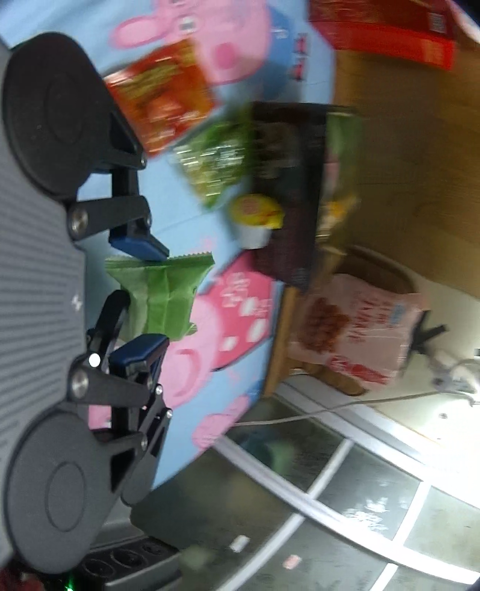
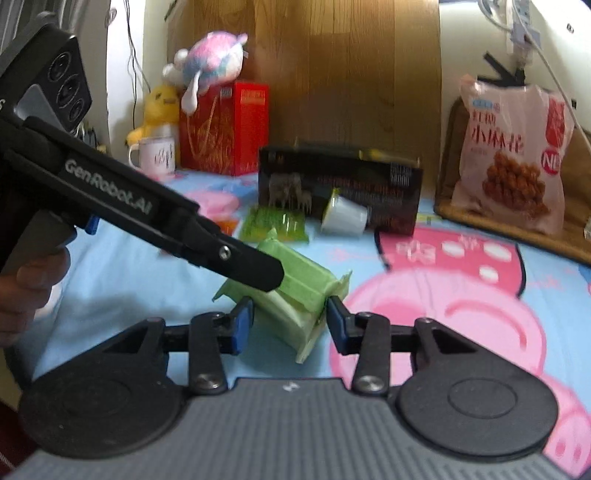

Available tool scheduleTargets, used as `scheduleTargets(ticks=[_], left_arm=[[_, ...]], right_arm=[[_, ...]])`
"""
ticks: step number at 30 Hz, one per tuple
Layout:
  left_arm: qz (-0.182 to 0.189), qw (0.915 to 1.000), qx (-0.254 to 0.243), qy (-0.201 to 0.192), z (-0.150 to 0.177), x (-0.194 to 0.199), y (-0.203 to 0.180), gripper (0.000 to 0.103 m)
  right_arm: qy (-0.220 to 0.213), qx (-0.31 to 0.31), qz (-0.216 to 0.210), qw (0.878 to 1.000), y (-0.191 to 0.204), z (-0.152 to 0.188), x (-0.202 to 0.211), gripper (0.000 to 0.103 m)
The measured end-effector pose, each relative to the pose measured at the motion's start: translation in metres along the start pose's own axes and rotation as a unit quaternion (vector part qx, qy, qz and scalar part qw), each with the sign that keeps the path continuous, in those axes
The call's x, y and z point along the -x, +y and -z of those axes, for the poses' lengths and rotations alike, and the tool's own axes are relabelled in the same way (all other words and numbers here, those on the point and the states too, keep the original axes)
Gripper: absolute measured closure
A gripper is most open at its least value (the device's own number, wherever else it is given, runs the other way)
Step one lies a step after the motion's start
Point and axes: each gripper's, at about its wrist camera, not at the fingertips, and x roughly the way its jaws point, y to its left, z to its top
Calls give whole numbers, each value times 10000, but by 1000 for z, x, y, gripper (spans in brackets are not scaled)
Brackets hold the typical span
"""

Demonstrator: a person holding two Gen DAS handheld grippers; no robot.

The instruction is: Organize snacks

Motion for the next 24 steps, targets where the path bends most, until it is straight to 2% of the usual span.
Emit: scheduleTargets(ticks=[6,12,19,24], left_arm=[[-218,9981,-160,-545,-57,-6,15,59],[-531,9949,-41,-859,-105,-29,42,59],[-953,9914,83,-888,-135,-60,73,60],[-1497,9852,159,-822,-133,-72,81,58]], right_arm=[[-501,281,129,9983,-12,-45,-33,57],[-736,407,184,9963,-31,-86,-82,57],[-699,376,196,9966,-43,-108,-130,57],[-668,224,386,9968,-46,-110,-145,45]])
